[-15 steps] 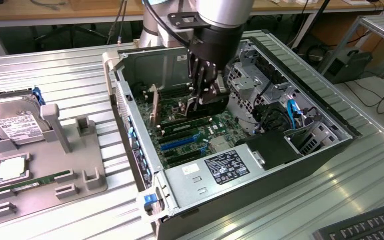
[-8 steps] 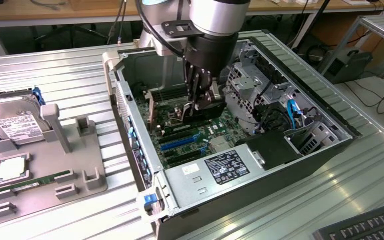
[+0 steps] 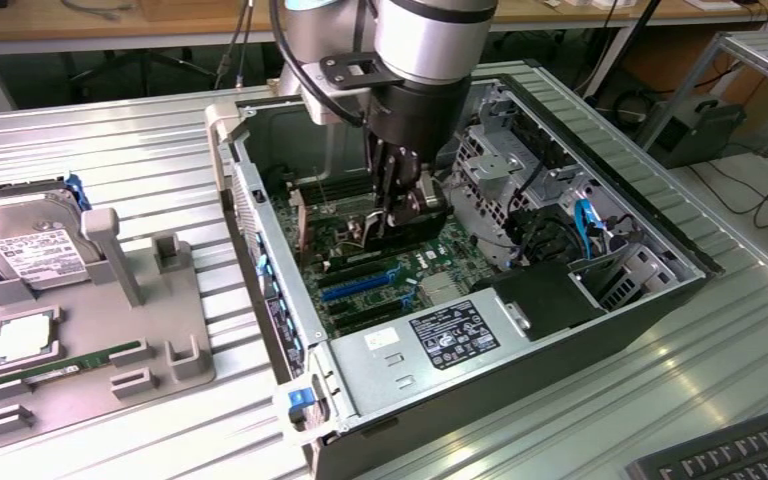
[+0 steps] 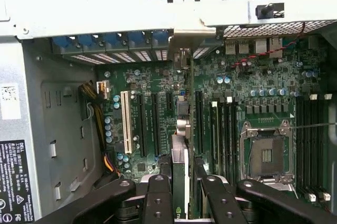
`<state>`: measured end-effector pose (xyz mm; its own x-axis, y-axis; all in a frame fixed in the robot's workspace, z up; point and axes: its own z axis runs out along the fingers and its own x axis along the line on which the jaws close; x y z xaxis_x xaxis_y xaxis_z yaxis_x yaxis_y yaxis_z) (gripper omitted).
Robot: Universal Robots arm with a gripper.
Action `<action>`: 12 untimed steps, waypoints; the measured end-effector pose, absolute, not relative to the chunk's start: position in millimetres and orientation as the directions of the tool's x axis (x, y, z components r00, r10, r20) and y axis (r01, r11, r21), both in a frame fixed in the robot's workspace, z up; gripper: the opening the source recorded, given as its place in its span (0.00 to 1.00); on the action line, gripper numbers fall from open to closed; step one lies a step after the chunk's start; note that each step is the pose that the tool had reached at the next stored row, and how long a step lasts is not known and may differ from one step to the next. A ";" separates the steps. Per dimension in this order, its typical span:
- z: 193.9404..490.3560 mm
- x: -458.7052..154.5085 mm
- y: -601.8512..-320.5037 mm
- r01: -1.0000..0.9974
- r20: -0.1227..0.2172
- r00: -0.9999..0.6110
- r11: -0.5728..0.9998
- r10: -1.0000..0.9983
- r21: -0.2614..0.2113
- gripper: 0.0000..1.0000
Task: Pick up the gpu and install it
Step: 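Insert the gpu into the slot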
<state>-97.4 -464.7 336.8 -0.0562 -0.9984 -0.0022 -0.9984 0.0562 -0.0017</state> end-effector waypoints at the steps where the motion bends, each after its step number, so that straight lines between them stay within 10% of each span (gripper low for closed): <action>1: 335.8 -97.5 -464.7 -0.998 -0.004 -0.056 0.056 -0.998 -0.002 0.26; 12: 322.5 -98.8 -464.8 -0.999 -0.031 -0.050 0.050 -0.998 -0.001 0.26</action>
<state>-98.8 -464.8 322.5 -0.0502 -0.9983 -0.0306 -0.9987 0.0503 -0.0008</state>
